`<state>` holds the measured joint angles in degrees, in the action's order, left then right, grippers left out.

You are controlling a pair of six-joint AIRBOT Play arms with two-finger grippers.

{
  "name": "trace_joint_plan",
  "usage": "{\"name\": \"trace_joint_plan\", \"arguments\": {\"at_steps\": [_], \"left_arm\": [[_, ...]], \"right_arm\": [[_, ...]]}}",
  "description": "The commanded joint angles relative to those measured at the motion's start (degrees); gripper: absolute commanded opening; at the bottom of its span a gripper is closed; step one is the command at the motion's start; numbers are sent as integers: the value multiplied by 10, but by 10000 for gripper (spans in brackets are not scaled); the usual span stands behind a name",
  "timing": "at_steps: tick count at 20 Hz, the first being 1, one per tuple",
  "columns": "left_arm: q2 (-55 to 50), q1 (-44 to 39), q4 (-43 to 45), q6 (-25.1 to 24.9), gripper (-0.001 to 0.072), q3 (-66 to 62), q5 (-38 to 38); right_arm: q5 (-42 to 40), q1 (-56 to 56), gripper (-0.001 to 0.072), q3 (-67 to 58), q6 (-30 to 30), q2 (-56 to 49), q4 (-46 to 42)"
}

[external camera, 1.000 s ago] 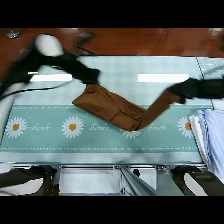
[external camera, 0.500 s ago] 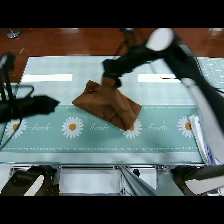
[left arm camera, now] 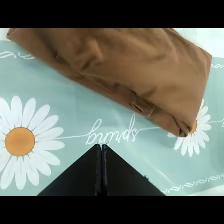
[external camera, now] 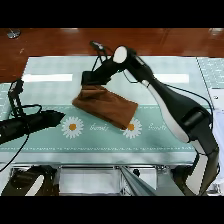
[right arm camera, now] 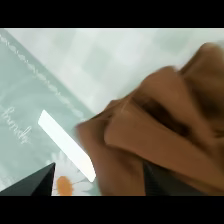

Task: Fold the shirts.

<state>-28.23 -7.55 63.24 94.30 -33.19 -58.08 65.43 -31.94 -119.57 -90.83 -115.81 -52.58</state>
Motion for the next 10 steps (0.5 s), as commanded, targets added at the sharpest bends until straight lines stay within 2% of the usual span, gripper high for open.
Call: {"name": "trace_joint_plan", "arguments": {"at_steps": [1,3,5,6,7,8,10], "left_arm": [[-18,0,-2,-1,17,10,27],[-30,0,2,-8,17,10,33],[-42,0,10,-7,18,15,60],[-51,0,11,-7,17,18,77],[-63,0,10,-7,17,21,94],[-77,0,7,-5,17,22,102],[-110,0,-12,-6,18,24,101]], "right_arm": [[62,74,625,-6,6,37,9],[177,165,624,-1,9,99,-13],[282,243,624,51,24,178,-115],[293,272,624,110,21,226,-180],[267,298,624,200,9,284,-222],[215,318,624,303,1,343,-228],[69,339,624,543,-44,459,-180]]}}
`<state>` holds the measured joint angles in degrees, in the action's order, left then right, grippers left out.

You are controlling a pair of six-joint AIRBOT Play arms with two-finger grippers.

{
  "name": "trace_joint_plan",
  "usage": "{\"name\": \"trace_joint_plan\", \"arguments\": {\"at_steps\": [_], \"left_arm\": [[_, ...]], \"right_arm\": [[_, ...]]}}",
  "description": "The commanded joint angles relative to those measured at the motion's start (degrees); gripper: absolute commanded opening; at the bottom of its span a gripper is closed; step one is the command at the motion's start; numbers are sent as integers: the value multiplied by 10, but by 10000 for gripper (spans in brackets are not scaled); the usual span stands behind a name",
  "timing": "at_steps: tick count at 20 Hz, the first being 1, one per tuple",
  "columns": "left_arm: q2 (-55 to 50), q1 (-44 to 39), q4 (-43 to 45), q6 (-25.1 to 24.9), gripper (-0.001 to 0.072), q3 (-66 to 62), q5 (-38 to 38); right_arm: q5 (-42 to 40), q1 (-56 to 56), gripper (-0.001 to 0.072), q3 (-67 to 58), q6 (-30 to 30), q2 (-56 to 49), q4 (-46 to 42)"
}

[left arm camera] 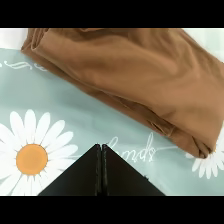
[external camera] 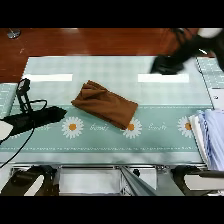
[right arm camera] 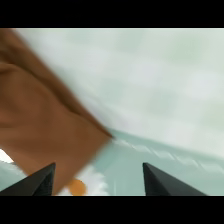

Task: Fold the shirts.

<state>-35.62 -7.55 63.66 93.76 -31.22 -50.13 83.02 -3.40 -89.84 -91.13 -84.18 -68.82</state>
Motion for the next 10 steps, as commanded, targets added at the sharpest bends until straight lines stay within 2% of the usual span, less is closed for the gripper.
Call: {"name": "trace_joint_plan", "arguments": {"at_steps": [1,3,5,7,10], "left_arm": [[-49,-1,-29,-3,18,7,22],[-70,-15,-37,-2,18,8,31],[-84,-39,-38,-2,18,8,52],[-93,-61,-38,0,18,8,71],[-98,-76,-38,0,18,8,82]], "right_arm": [[-190,51,623,361,-59,189,40],[-324,21,623,516,-43,225,195],[-385,-36,623,567,-8,200,276],[-403,-82,623,551,4,140,299],[-388,-106,623,488,22,43,333]]}}
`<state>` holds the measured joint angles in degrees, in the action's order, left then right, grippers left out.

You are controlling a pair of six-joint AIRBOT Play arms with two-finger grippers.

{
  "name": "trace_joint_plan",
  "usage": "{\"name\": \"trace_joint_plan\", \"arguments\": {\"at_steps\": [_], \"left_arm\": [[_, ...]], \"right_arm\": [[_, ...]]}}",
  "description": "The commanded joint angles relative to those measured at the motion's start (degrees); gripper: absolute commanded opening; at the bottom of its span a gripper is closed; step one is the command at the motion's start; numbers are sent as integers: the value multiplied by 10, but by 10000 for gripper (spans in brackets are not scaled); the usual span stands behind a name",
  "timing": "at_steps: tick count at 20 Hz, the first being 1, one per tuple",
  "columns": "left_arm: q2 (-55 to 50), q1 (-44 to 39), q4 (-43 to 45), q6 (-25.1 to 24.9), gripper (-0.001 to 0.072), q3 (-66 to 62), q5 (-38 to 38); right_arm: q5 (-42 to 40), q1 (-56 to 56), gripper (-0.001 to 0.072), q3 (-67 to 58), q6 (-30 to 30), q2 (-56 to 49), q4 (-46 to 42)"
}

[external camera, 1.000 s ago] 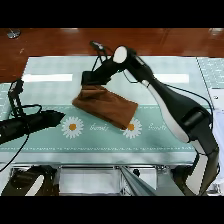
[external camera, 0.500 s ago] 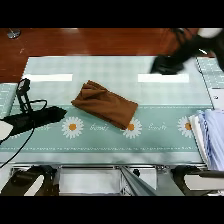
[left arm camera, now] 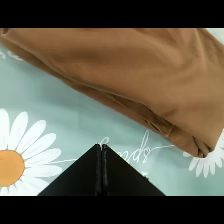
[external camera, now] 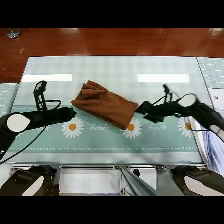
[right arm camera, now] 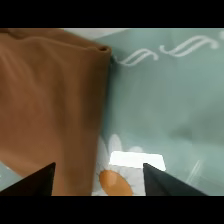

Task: Fold the shirts.

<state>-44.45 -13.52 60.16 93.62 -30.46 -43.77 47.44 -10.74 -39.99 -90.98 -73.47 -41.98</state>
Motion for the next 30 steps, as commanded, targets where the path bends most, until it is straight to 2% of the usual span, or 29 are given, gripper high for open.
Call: {"name": "trace_joint_plan", "arguments": {"at_steps": [1,3,4,6,7,9,11,15,19,24,27,30], "left_arm": [[-9,-16,-2,1,18,0,18],[-10,-16,-2,1,18,0,18],[-10,-16,-2,1,18,0,19],[-10,-16,-2,1,18,0,19],[-9,-16,-2,1,18,0,18],[-9,-16,-2,1,18,0,18],[-10,-16,-2,1,18,0,19],[-9,-16,-2,1,18,0,18],[-9,-16,-2,1,18,1,16],[-9,-16,-2,1,18,1,16],[-10,-16,-2,1,18,1,18],[-10,-16,-2,1,18,1,18]], "right_arm": [[-24,-39,623,-31,21,-89,70],[-3,-63,610,-74,21,-135,80],[12,-77,520,-97,28,-155,83],[52,-91,56,-150,66,-174,89],[74,-91,19,-184,97,-171,88],[113,-83,19,-277,96,-151,45],[151,-70,19,-393,54,-128,-35],[308,-11,19,-629,-6,-124,-142],[467,91,19,-786,-38,-120,-232],[590,307,19,-793,-71,-63,-256],[590,438,19,-731,-86,-5,-255],[590,544,19,-626,-69,75,-303]]}}
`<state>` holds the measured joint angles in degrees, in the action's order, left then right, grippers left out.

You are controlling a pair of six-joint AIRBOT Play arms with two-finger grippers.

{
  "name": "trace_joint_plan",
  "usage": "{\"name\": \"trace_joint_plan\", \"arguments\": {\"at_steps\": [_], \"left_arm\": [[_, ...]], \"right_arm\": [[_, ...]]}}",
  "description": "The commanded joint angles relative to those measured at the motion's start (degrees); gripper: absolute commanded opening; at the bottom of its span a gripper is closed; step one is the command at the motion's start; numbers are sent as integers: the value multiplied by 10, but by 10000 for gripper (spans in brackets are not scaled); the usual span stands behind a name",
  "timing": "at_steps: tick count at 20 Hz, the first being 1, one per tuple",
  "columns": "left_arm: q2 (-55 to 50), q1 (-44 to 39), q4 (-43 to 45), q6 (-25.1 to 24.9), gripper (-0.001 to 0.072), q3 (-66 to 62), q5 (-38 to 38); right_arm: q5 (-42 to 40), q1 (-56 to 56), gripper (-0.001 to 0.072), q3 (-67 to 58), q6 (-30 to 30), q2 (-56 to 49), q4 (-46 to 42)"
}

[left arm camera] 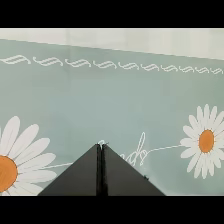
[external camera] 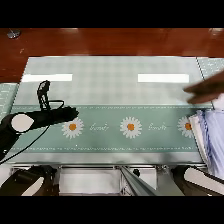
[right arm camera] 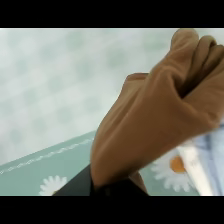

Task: Fold the shirts.

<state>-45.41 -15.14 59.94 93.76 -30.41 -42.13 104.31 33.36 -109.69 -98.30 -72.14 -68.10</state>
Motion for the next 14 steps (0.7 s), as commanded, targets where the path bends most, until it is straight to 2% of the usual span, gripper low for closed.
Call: {"name": "trace_joint_plan", "arguments": {"at_steps": [1,3,5,7,9,10,11,12,14], "left_arm": [[-1,0,0,0,18,0,2],[-1,0,0,0,19,0,13],[-1,0,0,0,18,0,24],[-1,0,0,0,18,0,27],[-1,-2,0,0,18,0,27],[-1,-2,0,0,18,0,27],[-2,-2,0,0,18,0,27],[-5,-2,0,0,19,0,27],[-12,-2,0,-2,18,-1,47]], "right_arm": [[21,136,19,108,18,90,-65],[21,191,19,181,49,143,-140],[21,251,19,275,40,202,-215],[20,306,20,371,37,259,-243],[9,328,23,454,0,312,-318],[-5,328,124,482,-17,329,-345],[-18,328,439,502,-23,336,-353],[-30,328,632,505,-19,331,-345],[-66,328,626,483,-7,303,-296]]}}
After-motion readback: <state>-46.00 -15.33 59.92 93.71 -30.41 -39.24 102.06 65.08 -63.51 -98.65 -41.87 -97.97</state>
